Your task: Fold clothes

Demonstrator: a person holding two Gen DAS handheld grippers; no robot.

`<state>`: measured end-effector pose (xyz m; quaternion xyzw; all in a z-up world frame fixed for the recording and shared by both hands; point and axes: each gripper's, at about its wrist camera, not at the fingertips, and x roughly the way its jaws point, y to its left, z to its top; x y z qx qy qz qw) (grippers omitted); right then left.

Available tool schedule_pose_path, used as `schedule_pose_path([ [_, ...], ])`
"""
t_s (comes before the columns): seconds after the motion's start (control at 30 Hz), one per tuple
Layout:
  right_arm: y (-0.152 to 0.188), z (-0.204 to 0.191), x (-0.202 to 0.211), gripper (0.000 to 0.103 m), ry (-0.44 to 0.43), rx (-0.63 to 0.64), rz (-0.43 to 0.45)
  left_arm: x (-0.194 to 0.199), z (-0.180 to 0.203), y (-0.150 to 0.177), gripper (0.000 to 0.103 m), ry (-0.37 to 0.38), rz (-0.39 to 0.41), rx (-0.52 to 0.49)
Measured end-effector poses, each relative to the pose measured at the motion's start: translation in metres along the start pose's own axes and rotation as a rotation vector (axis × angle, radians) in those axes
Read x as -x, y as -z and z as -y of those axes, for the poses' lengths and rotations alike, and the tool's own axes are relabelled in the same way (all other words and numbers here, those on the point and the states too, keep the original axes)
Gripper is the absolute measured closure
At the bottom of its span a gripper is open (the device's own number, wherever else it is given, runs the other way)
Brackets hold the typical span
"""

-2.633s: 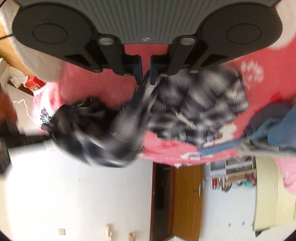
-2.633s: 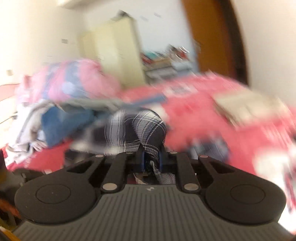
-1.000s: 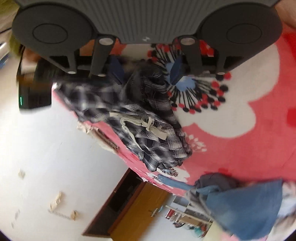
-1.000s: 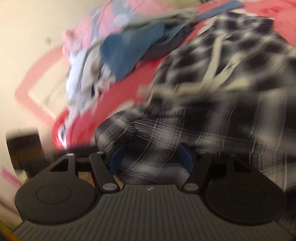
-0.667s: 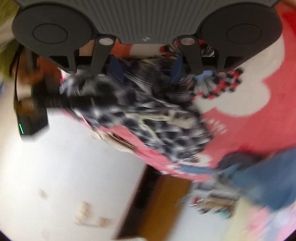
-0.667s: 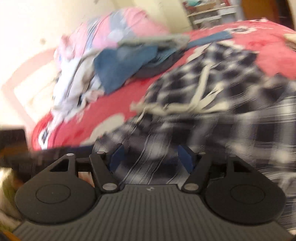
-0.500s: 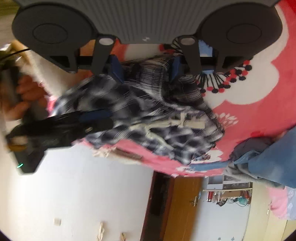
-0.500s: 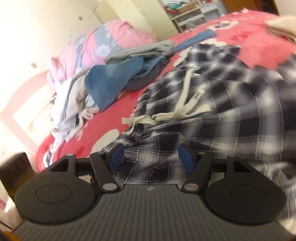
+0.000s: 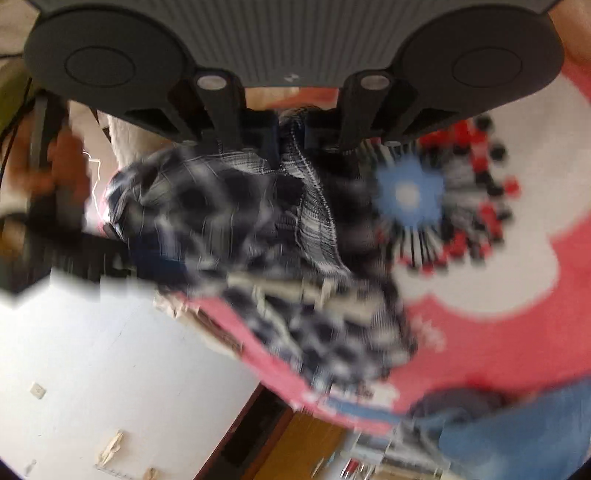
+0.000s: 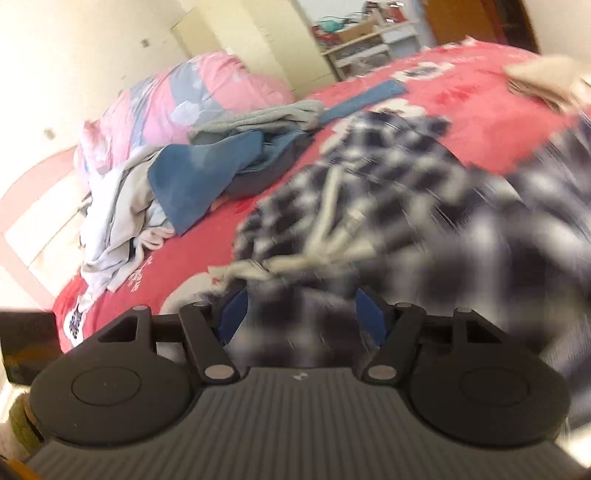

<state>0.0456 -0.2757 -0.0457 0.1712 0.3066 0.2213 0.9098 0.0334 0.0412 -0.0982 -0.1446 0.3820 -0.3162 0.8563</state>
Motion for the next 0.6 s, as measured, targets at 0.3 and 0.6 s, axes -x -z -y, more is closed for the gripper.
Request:
schedule_pose_path([
  [0.3,-0.065,-0.077,-0.131,0.037,-0.002,0.300,-0.205,0.012,0.002,0.021,0.047,-0.068,0.048,-0.028],
  [0.6,-0.093,-0.097,-0.223,0.034,0.085,0.246,-0.481,0.008,-0.023,0.012,0.039,-0.077,0.063,0.079],
])
